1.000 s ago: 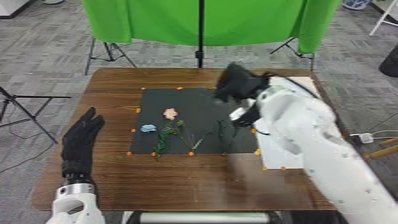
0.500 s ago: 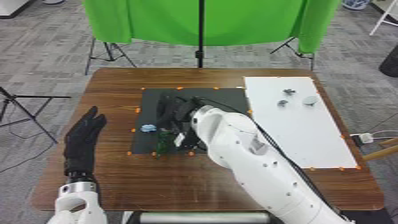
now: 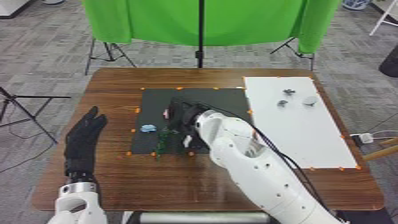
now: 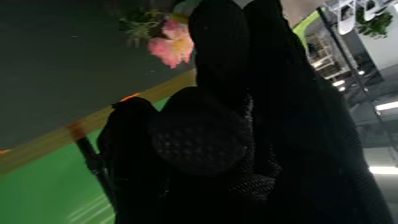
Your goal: Arrange flowers
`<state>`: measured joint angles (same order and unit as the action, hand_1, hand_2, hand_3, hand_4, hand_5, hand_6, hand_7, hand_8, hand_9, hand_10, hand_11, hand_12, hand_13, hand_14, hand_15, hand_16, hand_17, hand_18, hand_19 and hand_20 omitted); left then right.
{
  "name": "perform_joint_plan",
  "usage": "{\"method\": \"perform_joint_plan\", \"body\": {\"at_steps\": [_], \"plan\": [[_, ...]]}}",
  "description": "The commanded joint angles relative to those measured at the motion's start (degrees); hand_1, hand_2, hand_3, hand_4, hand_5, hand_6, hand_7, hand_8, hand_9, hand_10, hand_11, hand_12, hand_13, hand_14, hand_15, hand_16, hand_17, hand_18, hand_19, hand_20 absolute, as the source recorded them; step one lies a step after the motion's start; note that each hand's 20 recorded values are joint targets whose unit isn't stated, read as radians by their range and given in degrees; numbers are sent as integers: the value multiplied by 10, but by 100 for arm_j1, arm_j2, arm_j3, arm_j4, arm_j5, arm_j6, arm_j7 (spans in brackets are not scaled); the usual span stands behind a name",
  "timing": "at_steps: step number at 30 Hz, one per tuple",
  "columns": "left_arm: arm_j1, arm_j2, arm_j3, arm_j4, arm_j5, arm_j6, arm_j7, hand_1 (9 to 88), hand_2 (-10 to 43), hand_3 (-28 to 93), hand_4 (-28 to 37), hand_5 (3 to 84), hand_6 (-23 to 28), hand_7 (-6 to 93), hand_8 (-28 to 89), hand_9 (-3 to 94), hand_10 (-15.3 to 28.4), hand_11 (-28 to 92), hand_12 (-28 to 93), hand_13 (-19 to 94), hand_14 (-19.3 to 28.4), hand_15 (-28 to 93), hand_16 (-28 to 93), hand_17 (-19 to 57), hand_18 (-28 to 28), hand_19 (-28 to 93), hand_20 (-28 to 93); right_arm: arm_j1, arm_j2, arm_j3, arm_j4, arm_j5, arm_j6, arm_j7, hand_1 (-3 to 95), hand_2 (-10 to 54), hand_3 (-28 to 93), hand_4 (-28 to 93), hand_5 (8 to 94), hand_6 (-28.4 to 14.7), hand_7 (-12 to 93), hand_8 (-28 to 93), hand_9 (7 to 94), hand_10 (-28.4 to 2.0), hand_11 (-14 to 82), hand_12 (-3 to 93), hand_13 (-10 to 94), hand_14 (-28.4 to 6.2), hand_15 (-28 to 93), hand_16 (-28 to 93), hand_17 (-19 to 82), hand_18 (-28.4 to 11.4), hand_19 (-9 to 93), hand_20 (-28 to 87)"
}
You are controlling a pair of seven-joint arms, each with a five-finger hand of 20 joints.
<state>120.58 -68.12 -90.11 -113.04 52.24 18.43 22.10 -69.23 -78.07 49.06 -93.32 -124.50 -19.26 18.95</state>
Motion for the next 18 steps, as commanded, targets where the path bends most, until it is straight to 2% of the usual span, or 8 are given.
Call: {"method": "perform_joint_plan", "body": {"at_steps": [1, 14, 18], "plan": [[102, -48, 32, 46, 19, -95, -29, 236, -64, 691, -200, 435, 45, 73, -54, 423, 126, 153, 115, 340, 144, 96, 18, 63, 97, 16, 184, -51, 43, 71, 18, -201, 104, -128, 689, -95, 415, -57, 767, -5, 201, 127, 911, -100, 246, 378, 937, -3, 568, 346, 690, -76, 932, 485], [100, -47, 28, 40, 31, -120, -55, 234, -66, 692, -199, 432, 38, 78, -54, 423, 126, 152, 116, 340, 145, 96, 19, 63, 98, 16, 184, -73, 139, 162, -52, -298, 123, -247, 661, -95, 383, -50, 729, 4, 181, 98, 893, -108, 289, 365, 937, -5, 562, 360, 682, -81, 932, 498], [116, -67, 25, 23, 36, -129, -37, 235, -66, 691, -199, 432, 38, 77, -55, 423, 126, 152, 116, 340, 145, 96, 19, 63, 99, 16, 184, -29, 326, 521, -438, 103, 545, -243, 656, -95, 382, -48, 727, 6, 179, 96, 890, -109, 300, 355, 935, -7, 563, 363, 679, -84, 932, 502]]}}
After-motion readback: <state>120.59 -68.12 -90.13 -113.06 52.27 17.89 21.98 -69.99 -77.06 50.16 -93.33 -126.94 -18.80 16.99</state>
